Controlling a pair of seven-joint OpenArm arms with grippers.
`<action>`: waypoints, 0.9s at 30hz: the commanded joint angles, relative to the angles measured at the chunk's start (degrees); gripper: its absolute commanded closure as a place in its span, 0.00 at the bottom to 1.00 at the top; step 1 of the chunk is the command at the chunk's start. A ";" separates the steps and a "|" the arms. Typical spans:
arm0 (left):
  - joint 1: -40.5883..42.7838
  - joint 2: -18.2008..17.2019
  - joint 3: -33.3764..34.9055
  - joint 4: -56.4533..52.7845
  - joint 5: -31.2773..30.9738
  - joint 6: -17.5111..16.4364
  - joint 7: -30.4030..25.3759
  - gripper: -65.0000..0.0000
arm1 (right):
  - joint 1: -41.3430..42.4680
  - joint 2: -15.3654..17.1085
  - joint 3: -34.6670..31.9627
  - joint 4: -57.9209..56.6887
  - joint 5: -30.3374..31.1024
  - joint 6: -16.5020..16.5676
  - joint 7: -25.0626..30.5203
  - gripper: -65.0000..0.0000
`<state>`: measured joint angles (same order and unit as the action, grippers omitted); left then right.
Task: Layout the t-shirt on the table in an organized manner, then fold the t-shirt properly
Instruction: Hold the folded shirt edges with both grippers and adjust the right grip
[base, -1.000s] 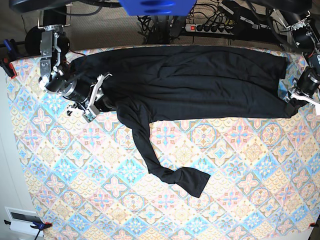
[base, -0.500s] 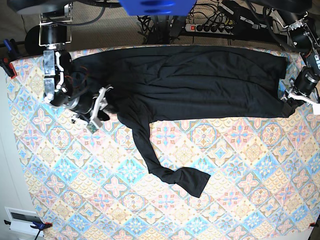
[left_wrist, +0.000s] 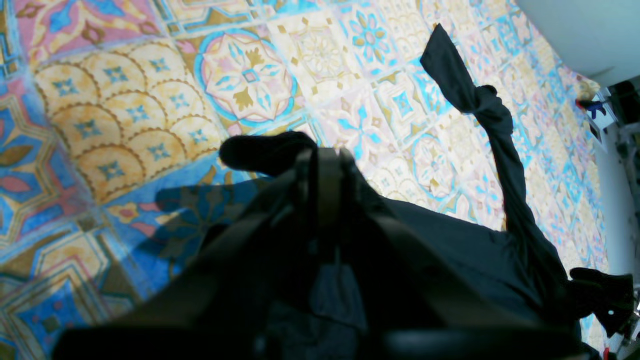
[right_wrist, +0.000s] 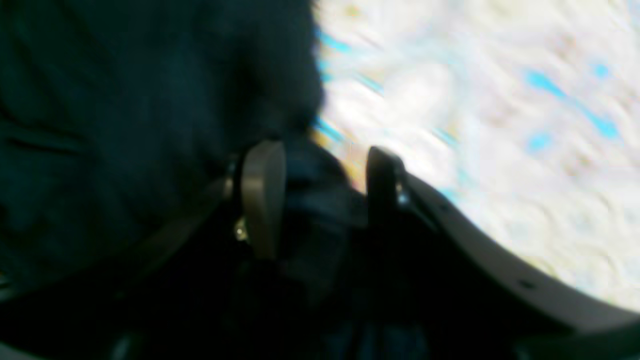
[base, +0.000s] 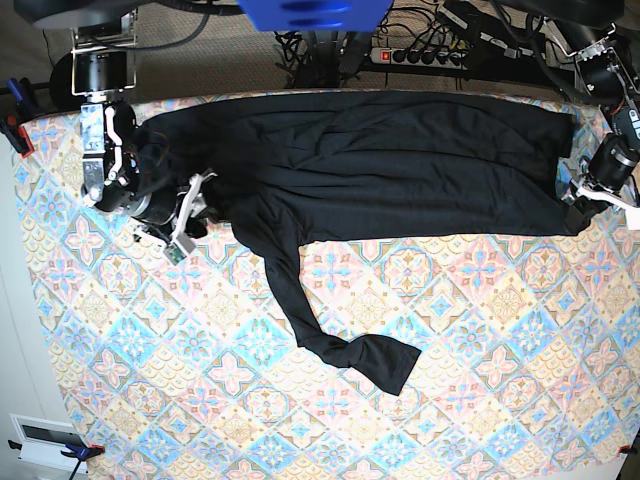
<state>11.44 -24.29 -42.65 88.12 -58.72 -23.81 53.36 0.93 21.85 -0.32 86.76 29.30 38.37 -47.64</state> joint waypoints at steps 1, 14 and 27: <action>-0.50 -1.33 -0.38 0.81 -1.02 -0.41 -1.36 1.00 | 0.79 0.53 0.19 0.84 1.43 0.44 1.26 0.58; -1.38 -1.33 -0.29 -2.27 -1.02 -0.41 -1.36 1.00 | 0.61 1.93 -0.08 -3.02 1.34 0.44 1.44 0.54; -2.61 -1.33 -0.29 -3.50 -1.02 -0.41 -1.28 1.00 | -1.59 1.93 0.27 -3.20 1.34 0.44 3.29 0.94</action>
<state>9.08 -24.18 -42.63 83.92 -58.57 -23.70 53.17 -1.41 22.85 -0.69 82.46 30.02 38.59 -45.21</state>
